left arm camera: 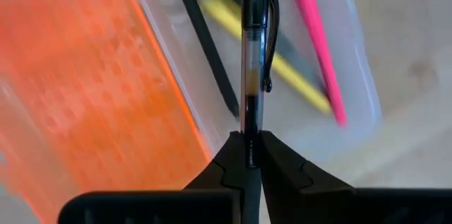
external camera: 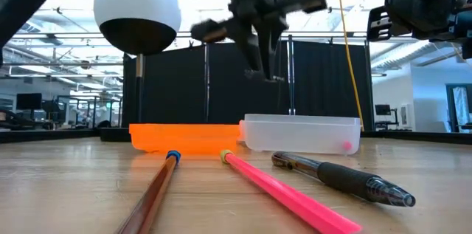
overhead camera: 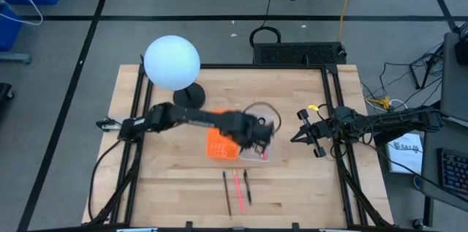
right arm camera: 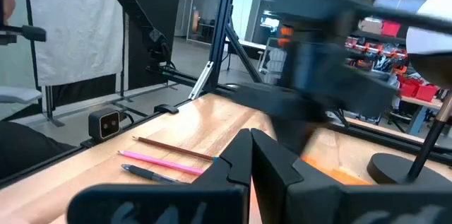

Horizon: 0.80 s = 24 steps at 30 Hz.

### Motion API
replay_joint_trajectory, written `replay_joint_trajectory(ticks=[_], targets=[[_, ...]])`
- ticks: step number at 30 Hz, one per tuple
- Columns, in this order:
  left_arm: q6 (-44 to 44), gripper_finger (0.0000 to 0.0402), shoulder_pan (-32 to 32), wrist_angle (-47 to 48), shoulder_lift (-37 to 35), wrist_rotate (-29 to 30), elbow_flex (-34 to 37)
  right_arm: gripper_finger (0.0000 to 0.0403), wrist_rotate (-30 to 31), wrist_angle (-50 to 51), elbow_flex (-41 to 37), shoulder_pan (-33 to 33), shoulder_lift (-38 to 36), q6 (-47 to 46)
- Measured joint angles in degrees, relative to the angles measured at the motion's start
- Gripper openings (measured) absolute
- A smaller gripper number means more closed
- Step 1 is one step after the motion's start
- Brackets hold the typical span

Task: Pick & place school supplies into a supply box
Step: Put the left black pen into the orange supply box

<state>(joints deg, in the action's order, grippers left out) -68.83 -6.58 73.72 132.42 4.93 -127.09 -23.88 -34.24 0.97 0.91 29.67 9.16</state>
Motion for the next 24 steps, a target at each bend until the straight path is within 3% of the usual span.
replay_joint_trajectory(ticks=[8,17,24], targets=[[4.0,0.0026,6.7,-2.5,1.2,-2.4,0.0,0.0,0.0,0.0,0.0,0.0,0.0,1.4],[5.3,0.0026,8.3,-7.2,8.2,-7.9,0.0,0.0,0.0,0.2,0.0,0.0,0.4,1.6],[3.6,0.0028,8.0,-6.6,9.0,-6.5,0.0,0.0,0.0,-0.2,0.0,0.0,0.5,1.8]])
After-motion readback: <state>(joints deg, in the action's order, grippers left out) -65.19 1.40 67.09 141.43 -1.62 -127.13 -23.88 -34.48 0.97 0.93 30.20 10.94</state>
